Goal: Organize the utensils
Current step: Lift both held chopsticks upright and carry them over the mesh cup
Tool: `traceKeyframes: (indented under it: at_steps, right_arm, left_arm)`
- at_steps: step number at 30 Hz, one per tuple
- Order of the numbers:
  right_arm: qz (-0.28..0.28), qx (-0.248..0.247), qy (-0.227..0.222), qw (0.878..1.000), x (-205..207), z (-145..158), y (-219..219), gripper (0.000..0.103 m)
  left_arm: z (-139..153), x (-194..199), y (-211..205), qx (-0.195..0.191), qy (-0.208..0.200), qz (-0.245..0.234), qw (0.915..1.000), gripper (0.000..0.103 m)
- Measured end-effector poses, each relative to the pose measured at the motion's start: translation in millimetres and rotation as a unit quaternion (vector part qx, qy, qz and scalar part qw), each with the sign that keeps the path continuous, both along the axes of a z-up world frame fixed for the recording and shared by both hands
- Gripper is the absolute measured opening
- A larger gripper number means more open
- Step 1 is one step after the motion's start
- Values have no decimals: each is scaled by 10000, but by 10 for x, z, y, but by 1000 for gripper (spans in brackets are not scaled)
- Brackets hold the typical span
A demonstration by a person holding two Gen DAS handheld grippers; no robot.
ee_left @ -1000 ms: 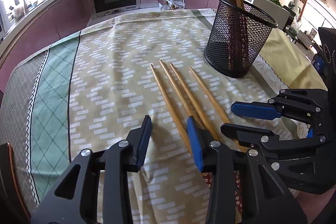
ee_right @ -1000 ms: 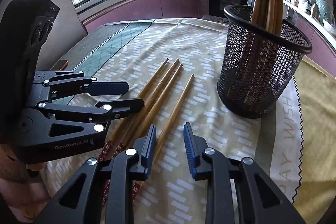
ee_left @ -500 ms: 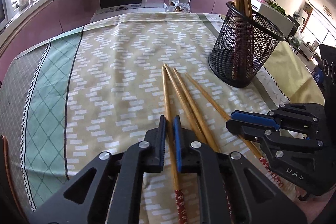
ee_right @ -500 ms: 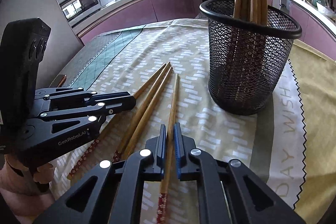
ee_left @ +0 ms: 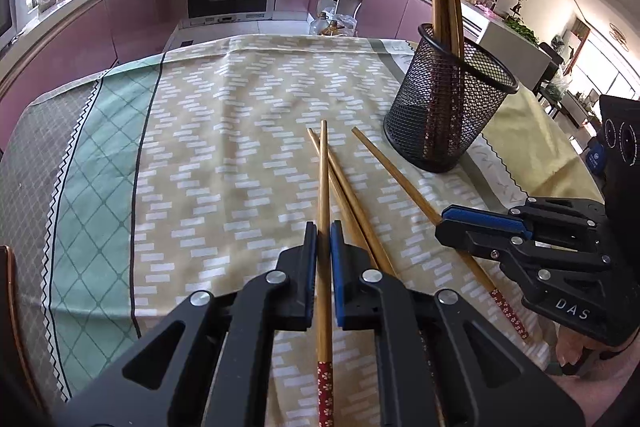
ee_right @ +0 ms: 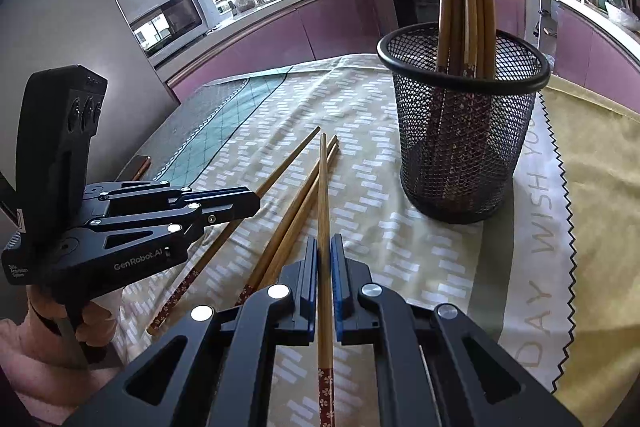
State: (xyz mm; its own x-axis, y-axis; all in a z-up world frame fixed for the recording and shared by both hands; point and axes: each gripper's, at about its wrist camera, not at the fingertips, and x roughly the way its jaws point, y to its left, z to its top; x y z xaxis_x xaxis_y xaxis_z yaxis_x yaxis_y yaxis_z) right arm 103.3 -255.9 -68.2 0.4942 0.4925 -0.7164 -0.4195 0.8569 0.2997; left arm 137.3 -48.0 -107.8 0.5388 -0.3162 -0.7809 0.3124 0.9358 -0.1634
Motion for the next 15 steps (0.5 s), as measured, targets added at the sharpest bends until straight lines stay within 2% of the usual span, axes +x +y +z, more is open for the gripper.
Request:
traceKeyframes:
  at_steps: [15]
  right_arm:
    - [-170,524,-534,9971,-70,403,-321,6]
  left_arm:
    - [678,-242,47,-636,-573,-448,9953,7]
